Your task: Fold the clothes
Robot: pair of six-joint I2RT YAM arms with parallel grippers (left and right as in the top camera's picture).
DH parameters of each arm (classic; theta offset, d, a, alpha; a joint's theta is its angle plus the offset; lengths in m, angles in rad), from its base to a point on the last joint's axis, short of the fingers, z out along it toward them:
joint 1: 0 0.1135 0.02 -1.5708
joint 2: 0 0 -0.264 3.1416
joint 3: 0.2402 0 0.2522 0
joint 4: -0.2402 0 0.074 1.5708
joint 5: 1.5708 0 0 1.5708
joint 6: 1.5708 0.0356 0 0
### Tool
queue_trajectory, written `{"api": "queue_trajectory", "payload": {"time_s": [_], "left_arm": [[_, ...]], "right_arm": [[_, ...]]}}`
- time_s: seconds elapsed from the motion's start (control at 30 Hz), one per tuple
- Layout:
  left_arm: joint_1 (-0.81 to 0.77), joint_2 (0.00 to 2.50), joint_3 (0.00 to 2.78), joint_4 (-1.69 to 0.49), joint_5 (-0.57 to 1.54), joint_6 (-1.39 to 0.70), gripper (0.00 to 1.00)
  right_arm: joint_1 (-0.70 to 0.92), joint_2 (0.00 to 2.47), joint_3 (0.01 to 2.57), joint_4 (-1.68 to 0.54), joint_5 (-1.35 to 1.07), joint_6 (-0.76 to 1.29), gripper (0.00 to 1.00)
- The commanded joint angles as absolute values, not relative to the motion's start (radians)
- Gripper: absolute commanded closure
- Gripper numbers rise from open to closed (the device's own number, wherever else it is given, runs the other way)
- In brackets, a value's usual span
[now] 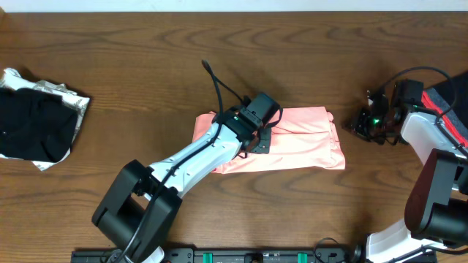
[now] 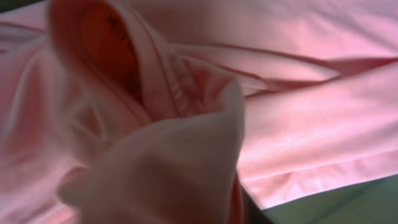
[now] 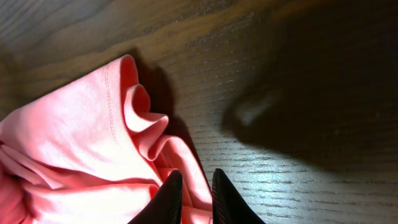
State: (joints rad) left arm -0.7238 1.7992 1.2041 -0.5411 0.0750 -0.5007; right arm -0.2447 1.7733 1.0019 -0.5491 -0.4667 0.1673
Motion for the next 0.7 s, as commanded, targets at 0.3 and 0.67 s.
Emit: {"api": "queue_trajectory", "payload": {"time_s": [0.3,0.67], "left_arm": [[-0.715,1.697,1.254,-0.496,0.061,-0.408,0.21],[-0.651,1.642,1.254,-0.494,0.039,-0.408,0.94]], "right_arm": [[-0.255,1.756,1.020,-0.550,-0.467,0.149,0.84],[-0.255,1.756,1.020,-0.550,-0.467,0.149,0.84]]}}
